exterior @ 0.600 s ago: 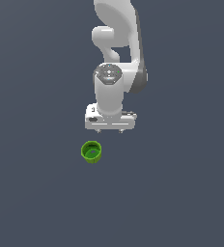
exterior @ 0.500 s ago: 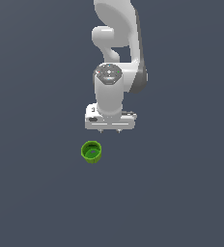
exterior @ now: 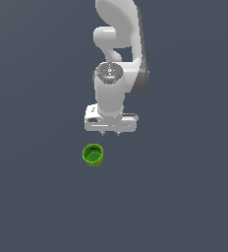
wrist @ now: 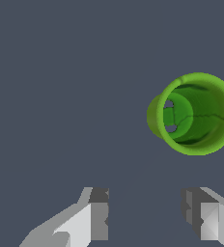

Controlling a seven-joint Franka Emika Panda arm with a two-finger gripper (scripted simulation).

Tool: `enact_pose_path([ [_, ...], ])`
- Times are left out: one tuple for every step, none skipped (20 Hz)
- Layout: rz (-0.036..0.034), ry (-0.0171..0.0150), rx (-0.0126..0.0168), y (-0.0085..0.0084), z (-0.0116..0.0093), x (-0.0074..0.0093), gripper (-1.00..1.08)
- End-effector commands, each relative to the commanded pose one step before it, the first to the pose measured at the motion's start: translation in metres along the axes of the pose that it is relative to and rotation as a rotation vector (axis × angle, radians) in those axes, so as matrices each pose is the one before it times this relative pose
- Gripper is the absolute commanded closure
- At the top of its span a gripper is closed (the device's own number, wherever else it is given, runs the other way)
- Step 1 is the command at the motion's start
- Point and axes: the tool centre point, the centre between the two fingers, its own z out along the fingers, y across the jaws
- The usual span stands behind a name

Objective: Pick up the object and move it to a goal position.

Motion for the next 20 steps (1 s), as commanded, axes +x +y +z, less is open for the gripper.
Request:
enact_pose_path([
  [0.01453, -0.00289, 0.00328, 0.00126, 0.00057, 0.00112, -0.20],
  [0.01049, -0.00183, 0.00250, 0.00082, 0.00029, 0.00089, -0.20],
  [0.01254, -0.00230, 0.00311, 0.00091, 0.00043, 0.00105, -0.20],
  [0.01453, -0.00272, 0.00366, 0.00103, 0.00052, 0.00122, -0.20],
  [0.01654, -0.00308, 0.00412, 0.00116, 0.00055, 0.00142, -0.20],
  [0.01852, -0.00350, 0.00464, 0.00128, 0.00061, 0.00160, -0.20],
  [0.02063, -0.00396, 0.00520, 0.00138, 0.00068, 0.00180, -0.20],
  [0.02281, -0.00444, 0.00577, 0.00149, 0.00074, 0.00202, -0.20],
  [0.02497, -0.00494, 0.00636, 0.00157, 0.00080, 0.00224, -0.20],
  [0.02713, -0.00547, 0.00694, 0.00165, 0.00086, 0.00247, -0.20],
  [0.02929, -0.00603, 0.00754, 0.00171, 0.00092, 0.00270, -0.20],
  [0.03137, -0.00660, 0.00813, 0.00173, 0.00096, 0.00293, -0.20],
  [0.03346, -0.00721, 0.00872, 0.00175, 0.00101, 0.00317, -0.20],
  [0.03549, -0.00785, 0.00931, 0.00175, 0.00104, 0.00341, -0.20],
  [0.03749, -0.00853, 0.00989, 0.00171, 0.00108, 0.00365, -0.20],
  [0.03945, -0.00924, 0.01047, 0.00166, 0.00110, 0.00389, -0.20],
  [0.04135, -0.01000, 0.01104, 0.00158, 0.00112, 0.00412, -0.20],
  [0.04202, -0.01050, 0.01128, 0.00143, 0.00110, 0.00424, -0.20],
  [0.04170, -0.01077, 0.01124, 0.00124, 0.00105, 0.00424, -0.20],
  [0.04138, -0.01105, 0.01119, 0.00106, 0.00100, 0.00424, -0.20],
])
